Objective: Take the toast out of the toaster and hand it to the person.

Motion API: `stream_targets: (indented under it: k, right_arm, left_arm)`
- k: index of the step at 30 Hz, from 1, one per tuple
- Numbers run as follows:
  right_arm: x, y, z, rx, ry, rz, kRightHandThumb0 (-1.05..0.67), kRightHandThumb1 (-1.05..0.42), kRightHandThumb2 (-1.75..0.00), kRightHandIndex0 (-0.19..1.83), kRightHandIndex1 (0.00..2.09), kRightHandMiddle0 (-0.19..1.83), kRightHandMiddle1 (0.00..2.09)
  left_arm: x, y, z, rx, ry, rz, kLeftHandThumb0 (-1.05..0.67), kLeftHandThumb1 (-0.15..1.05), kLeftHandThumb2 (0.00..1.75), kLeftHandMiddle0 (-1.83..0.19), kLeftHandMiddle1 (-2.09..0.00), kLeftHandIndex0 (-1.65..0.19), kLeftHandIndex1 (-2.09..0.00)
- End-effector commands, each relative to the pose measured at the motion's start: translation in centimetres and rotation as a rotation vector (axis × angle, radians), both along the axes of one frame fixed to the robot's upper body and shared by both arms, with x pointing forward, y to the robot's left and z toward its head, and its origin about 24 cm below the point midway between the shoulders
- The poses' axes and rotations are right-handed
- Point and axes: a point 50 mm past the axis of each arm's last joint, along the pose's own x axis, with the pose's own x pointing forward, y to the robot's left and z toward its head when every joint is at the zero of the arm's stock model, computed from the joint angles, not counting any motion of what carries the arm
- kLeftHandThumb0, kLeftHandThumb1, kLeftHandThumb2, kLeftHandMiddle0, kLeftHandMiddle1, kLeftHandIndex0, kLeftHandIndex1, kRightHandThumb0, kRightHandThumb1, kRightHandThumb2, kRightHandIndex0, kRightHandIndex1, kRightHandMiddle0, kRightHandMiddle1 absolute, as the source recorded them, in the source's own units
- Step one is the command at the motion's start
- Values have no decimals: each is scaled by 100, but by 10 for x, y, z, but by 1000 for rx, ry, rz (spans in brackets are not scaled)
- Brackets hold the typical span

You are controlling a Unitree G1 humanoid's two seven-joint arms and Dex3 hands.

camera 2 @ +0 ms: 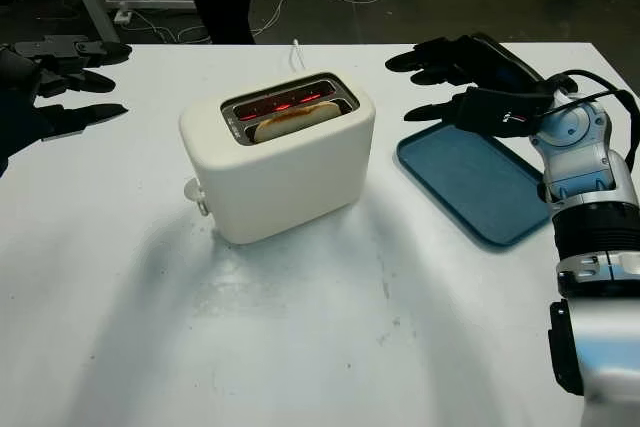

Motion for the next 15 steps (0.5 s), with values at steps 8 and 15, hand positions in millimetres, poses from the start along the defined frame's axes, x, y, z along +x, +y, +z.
stream_targets:
  k: [8,15]
  right_arm:
    - [1,0,7,-21,-25,2,-52,-83,0,70,0,64,0]
    - [1,0,7,-10,-23,3,-52,-83,0,70,0,65,0]
  left_arm:
    - [0,-1,4,12,-14,3,-31,91,0,-37,-73,-62,-4]
    - [0,-2,5,39,-27,-1,-31,91,0,-39,-74,-63,-5]
